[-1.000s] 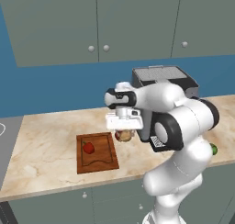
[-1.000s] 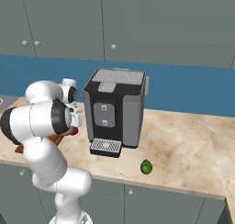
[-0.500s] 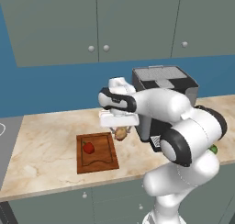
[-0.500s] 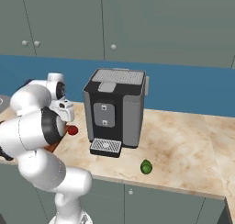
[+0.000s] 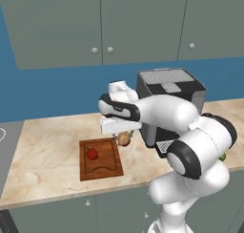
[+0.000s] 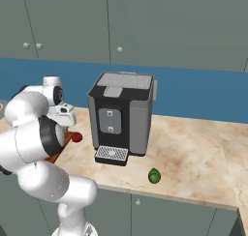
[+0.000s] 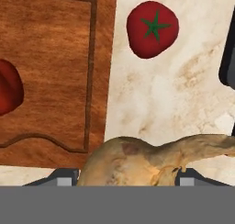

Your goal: Place the avocado, onion, tomato, and bell pepper on the cutting board.

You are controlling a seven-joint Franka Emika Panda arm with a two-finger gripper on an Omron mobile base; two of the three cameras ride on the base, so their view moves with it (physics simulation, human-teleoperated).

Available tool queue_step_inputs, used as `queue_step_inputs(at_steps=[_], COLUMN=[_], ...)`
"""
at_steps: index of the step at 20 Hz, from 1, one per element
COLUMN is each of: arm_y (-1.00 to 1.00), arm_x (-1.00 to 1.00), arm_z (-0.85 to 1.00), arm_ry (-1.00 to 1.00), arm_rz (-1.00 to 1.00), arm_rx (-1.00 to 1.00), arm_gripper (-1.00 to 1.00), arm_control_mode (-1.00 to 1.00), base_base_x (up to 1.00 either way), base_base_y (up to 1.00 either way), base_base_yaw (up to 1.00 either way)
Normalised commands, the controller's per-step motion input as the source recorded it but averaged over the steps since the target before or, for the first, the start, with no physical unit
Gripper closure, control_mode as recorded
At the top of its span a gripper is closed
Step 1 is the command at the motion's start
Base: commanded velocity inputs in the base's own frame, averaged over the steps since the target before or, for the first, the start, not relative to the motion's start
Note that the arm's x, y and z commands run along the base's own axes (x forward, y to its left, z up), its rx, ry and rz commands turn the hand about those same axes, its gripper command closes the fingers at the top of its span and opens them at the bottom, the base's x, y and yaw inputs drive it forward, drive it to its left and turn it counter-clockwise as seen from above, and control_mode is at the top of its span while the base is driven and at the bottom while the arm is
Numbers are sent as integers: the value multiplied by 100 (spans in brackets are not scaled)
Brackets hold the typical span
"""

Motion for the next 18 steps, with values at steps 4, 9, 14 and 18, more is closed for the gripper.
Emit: queue_step_inputs(at_steps=[4,9,14,18], arm_y=[32,32,21,12], arm_x=[33,58,45,26], arm_z=[0,0,-22,-43], arm_ry=[0,1,5,7], arm_rz=[17,14,8,4], arm_rx=[7,5,0,0], arm_gripper=[100,100,100,100], arm_control_mode=[-100,-100,-100,-100], base_base_x=[0,0,0,0], base_base_y=[0,0,0,0], base_base_yaw=[0,0,0,0])
